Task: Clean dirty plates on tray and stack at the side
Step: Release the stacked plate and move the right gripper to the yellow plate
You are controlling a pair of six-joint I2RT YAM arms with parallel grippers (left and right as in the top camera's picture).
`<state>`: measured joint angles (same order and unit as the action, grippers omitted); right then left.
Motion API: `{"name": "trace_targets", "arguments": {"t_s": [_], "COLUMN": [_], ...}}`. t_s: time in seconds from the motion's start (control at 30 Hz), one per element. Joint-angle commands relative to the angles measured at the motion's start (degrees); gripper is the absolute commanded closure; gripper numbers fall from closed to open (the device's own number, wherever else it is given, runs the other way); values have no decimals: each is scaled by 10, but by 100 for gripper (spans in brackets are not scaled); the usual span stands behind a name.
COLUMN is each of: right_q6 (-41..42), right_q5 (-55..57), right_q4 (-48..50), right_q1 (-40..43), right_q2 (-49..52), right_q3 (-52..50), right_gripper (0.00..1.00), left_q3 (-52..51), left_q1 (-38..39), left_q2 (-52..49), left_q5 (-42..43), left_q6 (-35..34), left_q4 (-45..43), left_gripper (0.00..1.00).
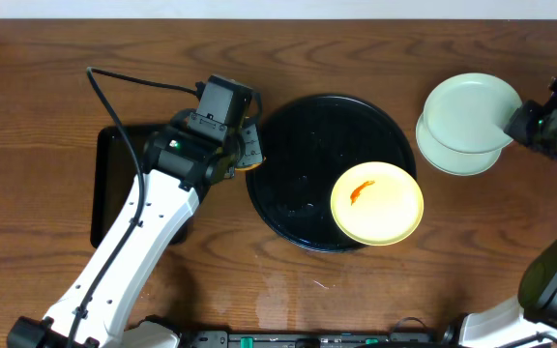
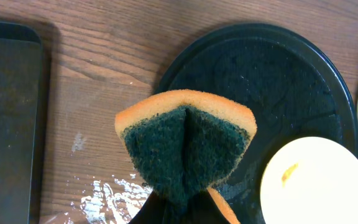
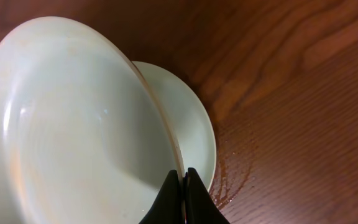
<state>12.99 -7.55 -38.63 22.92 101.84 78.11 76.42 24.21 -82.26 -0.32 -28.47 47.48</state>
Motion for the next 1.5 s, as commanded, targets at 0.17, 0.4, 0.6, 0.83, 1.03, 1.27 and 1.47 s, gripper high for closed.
{"name": "trace_targets", "arguments": {"t_s": [0.17,0.4,0.6,0.83,1.03,1.27,1.47], "right_q6": [37,37,24,-15,13,136,148], "right_q5": [7,18,-49,-99,-46,-14,-40], "right_q4": [6,12,-51,-186,-249,-231,-197], "right_q1": [-2,-1,-2,-28,-97,-156,-188], "right_q2": [64,72,63,-30,-127,-225,-239], "right_q3": [-3,-3,7,6,-38,-168,-241], "right_gripper": [99,54,41,45,42,31,33], "left_q3": [-3,-3,-3,-3,-3,-3,-3], "left_q1": [0,0,0,0,0,0,0], "left_q2": [-1,-1,-1,-1,-1,-1,-1], "left_q5": [-1,-1,-1,-1,-1,-1,-1], "left_q6": [1,1,2,1,1,2,2], "left_q4": [-2,-2,-1,0,0,0,-2], "left_gripper": [92,92,92,92,92,92,93]}}
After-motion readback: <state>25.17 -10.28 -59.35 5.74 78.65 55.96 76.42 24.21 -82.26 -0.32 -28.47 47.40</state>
